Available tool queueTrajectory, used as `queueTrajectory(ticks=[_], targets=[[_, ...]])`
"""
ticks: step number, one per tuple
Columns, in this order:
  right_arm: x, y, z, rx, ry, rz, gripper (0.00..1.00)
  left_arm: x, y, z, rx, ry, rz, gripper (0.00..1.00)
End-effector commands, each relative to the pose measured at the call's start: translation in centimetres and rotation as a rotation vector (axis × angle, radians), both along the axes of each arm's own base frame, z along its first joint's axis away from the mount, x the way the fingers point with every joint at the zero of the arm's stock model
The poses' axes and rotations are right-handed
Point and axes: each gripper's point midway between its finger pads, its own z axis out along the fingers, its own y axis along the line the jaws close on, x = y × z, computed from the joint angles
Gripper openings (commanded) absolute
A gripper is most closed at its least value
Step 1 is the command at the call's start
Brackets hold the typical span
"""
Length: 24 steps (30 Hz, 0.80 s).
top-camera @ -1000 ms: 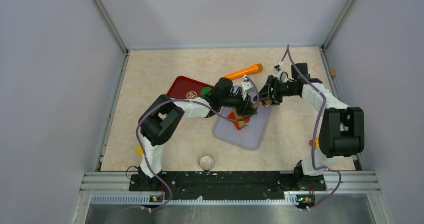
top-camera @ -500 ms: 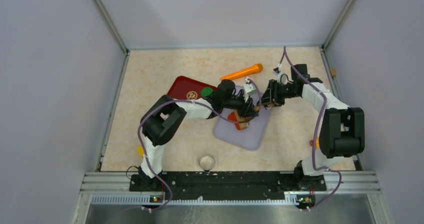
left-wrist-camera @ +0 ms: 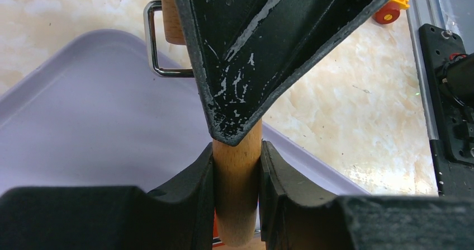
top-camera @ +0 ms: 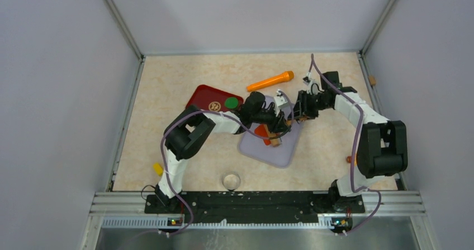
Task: Roll out the dumpling wrappers from the dough
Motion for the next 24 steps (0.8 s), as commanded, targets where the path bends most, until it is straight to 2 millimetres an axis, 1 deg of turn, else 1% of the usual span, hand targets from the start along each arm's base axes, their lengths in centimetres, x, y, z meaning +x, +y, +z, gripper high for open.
queueTrajectory(ticks=[1,4,6,11,13,15,16,17,20,22,24], targets=[[1.6,-0.7,1.3,-0.149,-0.153,-0.013,0.00,3.5,-0.7,-0.7,-0.015,-0.059,0.117,0.00],[1.6,-1.4,0.9,-0.203,-0.187,-0.012,0.00,3.8,-1.3,-1.5,-0.013,-0.090,0.115,0.00],[1.3,-1.8,0.7,-0.229,-0.189,-0.009,0.00,4.0,-2.0,-1.6,-0.017,-0.110,0.106,0.00],[0.6,-2.4,0.4,-0.254,-0.183,-0.006,0.00,4.6,-3.8,-1.7,-0.033,-0.091,0.093,0.00],[0.7,-2.6,0.6,-0.259,-0.192,-0.011,0.00,4.9,-4.4,-1.2,-0.044,-0.089,0.092,0.00],[1.1,-2.7,1.3,-0.254,-0.210,-0.022,0.00,5.1,-4.9,-0.5,-0.055,-0.100,0.090,0.00],[1.4,-2.7,1.9,-0.246,-0.222,-0.028,0.00,5.2,-5.1,0.1,-0.062,-0.105,0.089,0.00],[1.8,-2.7,2.9,-0.232,-0.238,-0.034,0.00,5.4,-5.2,1.2,-0.072,-0.113,0.092,0.00],[2.4,-1.8,6.4,-0.169,-0.297,-0.022,0.00,5.8,-5.3,5.2,-0.109,-0.147,0.091,0.00],[2.4,-0.8,8.8,-0.105,-0.329,-0.006,0.00,5.7,-4.8,7.9,-0.127,-0.169,0.089,0.00],[2.3,0.2,10.2,-0.056,-0.335,0.003,0.00,5.7,-3.8,9.8,-0.125,-0.188,0.090,0.00]])
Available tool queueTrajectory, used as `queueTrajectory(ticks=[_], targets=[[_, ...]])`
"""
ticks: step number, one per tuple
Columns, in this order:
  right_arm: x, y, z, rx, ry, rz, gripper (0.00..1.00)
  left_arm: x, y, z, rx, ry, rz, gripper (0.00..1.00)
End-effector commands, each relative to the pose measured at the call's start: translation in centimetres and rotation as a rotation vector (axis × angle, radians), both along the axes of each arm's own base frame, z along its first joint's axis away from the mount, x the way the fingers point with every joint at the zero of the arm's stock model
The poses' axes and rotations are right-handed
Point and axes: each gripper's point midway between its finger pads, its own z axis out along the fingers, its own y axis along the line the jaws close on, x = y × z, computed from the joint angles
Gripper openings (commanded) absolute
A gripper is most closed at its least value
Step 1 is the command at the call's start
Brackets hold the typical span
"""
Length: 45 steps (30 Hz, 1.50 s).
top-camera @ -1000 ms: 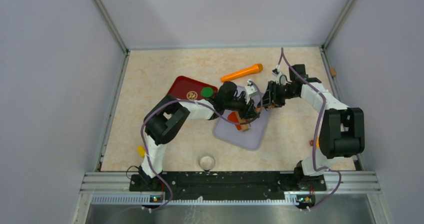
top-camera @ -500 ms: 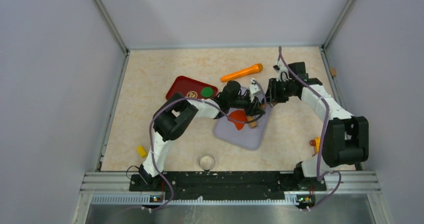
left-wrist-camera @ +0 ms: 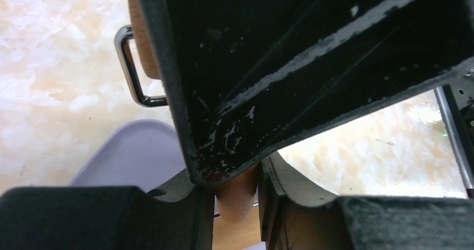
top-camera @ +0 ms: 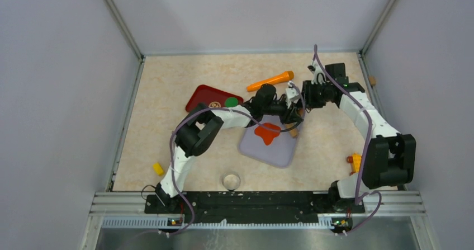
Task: Roll out the dumpling wrappers from the dough
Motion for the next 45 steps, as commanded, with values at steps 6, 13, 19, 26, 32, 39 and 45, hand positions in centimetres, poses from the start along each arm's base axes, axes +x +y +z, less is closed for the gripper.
queueTrajectory(ticks=[6,13,19,26,32,39,45], targets=[[-1.1,7.4,6.7,0.209,-0.070,0.156,0.00,2.6,5.7,7.2,0.033,-0.077,0.164,0.00],[-0.2,9.8,4.1,0.164,-0.036,0.192,0.00,2.0,9.4,3.9,0.103,-0.035,0.223,0.00],[0.0,10.0,0.0,0.068,0.018,0.206,0.00,2.5,9.5,-1.0,0.129,0.013,0.256,0.00],[0.9,8.3,-3.8,-0.046,0.071,0.173,0.00,2.8,7.7,-5.9,0.146,0.033,0.219,0.00],[0.7,7.0,-4.9,-0.077,0.092,0.154,0.00,2.6,5.4,-5.8,0.124,0.064,0.201,0.00],[1.0,5.0,-4.7,-0.107,0.074,0.111,0.00,3.0,3.3,-5.8,0.114,0.098,0.199,0.00],[1.0,3.1,-4.6,-0.144,0.052,0.070,0.00,3.3,1.8,-5.6,0.117,0.118,0.191,0.00]])
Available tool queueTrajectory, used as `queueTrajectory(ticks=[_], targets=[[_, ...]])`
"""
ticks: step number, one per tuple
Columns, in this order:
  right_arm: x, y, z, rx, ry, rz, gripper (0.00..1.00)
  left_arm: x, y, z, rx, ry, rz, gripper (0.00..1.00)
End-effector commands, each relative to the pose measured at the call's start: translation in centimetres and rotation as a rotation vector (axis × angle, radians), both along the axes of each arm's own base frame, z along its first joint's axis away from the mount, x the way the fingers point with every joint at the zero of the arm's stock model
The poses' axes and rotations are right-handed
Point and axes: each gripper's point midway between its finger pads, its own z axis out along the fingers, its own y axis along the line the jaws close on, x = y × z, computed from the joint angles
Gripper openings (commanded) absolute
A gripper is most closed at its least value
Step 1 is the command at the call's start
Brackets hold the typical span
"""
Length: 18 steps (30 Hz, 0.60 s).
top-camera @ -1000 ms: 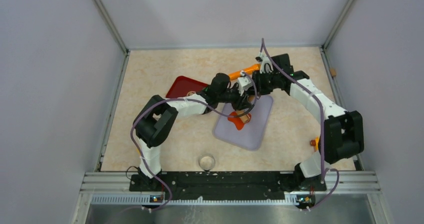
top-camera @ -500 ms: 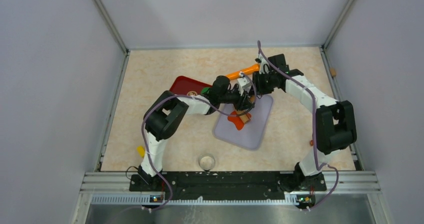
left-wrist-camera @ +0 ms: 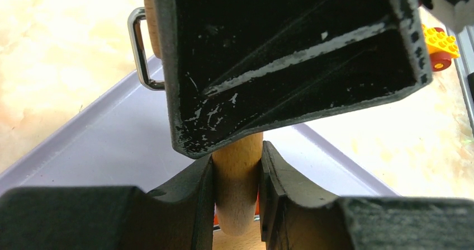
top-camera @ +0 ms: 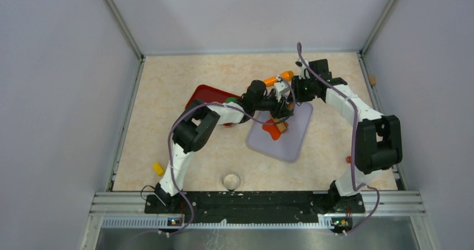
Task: Roll out the dumpling wrappers from the dough
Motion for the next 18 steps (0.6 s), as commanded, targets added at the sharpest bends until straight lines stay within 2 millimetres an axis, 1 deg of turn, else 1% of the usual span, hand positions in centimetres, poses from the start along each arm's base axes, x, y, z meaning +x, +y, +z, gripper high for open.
queueTrajectory(ticks=[1,4,10,12,14,16,17,18], targets=[[-3.7,-0.5,-2.6,-0.075,0.101,0.041,0.00,0.2,-2.2,-4.3,0.093,0.054,0.083,0.00],[-4.0,-1.4,-2.8,-0.091,0.103,0.023,0.00,0.5,-3.1,-4.1,0.086,0.083,0.088,0.00],[-4.4,-3.8,-2.8,-0.112,0.102,-0.026,0.00,0.1,-5.2,-4.1,0.079,0.109,0.073,0.00],[-4.4,-4.5,-2.5,-0.109,0.098,-0.040,0.00,0.0,-5.8,-3.5,0.062,0.107,0.073,0.00],[-4.3,-4.1,-1.3,-0.071,0.079,-0.028,0.00,0.1,-6.1,-1.9,0.034,0.077,0.080,0.00],[-4.0,-3.3,0.8,-0.016,0.043,-0.014,0.00,0.4,-6.3,0.7,-0.004,0.051,0.086,0.00],[-3.8,-2.6,2.4,0.025,0.021,-0.007,0.00,0.5,-6.4,2.3,-0.023,0.032,0.088,0.00],[-3.9,-2.0,3.5,0.059,0.012,0.003,0.00,0.6,-6.3,3.8,-0.040,0.015,0.089,0.00]])
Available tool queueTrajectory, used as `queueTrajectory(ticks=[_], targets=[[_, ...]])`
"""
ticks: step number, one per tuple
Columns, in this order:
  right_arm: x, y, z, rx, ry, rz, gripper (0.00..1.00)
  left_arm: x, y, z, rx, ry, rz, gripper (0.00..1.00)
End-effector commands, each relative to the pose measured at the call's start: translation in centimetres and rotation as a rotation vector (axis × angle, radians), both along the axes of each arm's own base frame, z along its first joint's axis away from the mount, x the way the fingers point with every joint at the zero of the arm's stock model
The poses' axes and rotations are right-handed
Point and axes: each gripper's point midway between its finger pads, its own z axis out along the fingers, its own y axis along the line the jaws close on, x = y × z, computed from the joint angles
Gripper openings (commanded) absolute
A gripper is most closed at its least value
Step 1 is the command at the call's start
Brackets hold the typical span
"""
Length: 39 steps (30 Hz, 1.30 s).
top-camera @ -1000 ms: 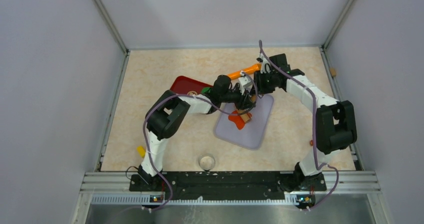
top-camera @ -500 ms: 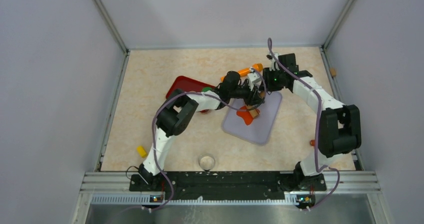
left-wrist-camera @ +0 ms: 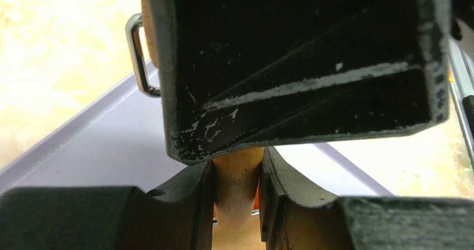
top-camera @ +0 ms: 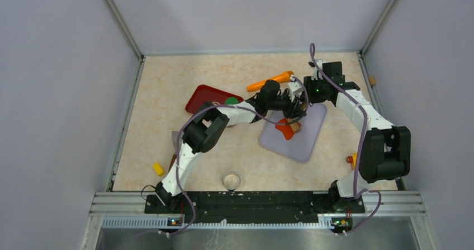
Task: Roll out the dumpling wrappers from the dough
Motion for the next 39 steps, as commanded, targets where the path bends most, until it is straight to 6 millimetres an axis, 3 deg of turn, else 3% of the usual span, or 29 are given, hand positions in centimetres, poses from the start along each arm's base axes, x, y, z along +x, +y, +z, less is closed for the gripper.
queueTrajectory(ticks=[1,4,7,15,24,30,35,39], targets=[[-3.5,3.9,4.4,0.160,0.048,0.116,0.00,0.8,-0.7,4.9,-0.036,0.007,0.125,0.00],[-4.1,5.2,8.2,0.249,0.007,0.142,0.00,0.3,0.0,10.1,-0.079,-0.062,0.113,0.00],[-5.2,5.2,9.5,0.255,-0.012,0.166,0.00,-0.6,0.4,11.7,-0.076,-0.074,0.083,0.00],[-7.2,4.0,5.5,0.190,0.011,0.159,0.00,-1.5,0.2,7.5,0.002,-0.049,0.063,0.00],[-6.1,2.1,0.5,0.061,0.020,0.144,0.00,0.0,-1.5,0.2,0.073,-0.037,0.084,0.00],[-6.0,-0.2,-1.8,-0.089,0.011,0.170,0.00,-0.1,-4.1,-2.7,0.088,0.004,0.045,0.00],[-6.8,-1.7,-2.7,-0.110,0.032,0.134,0.00,-0.2,-5.8,-2.8,0.072,-0.006,0.032,0.00],[-6.8,-0.8,-0.6,-0.051,-0.002,0.162,0.00,0.0,-5.7,0.9,0.038,-0.042,0.038,0.00]])
